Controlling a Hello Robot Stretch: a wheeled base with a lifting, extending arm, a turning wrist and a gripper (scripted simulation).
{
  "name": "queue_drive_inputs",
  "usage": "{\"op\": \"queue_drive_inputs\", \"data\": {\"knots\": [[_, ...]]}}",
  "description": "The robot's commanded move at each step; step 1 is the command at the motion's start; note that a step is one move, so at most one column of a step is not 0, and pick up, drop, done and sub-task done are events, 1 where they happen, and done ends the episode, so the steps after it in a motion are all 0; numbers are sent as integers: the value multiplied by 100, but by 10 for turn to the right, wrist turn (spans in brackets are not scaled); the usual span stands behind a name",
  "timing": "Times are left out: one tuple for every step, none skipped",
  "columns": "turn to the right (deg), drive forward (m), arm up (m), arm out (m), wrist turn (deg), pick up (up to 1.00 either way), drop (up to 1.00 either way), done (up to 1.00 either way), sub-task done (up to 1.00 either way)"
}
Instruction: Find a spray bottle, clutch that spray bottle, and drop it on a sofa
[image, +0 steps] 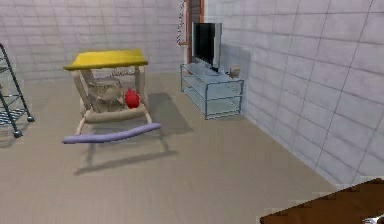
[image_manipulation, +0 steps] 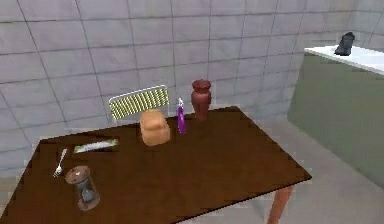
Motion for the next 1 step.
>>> {"op": "queue_drive_inputs", "data": {"knots": [[450, 0, 0, 0, 0, 0, 0, 0, 0]]}}
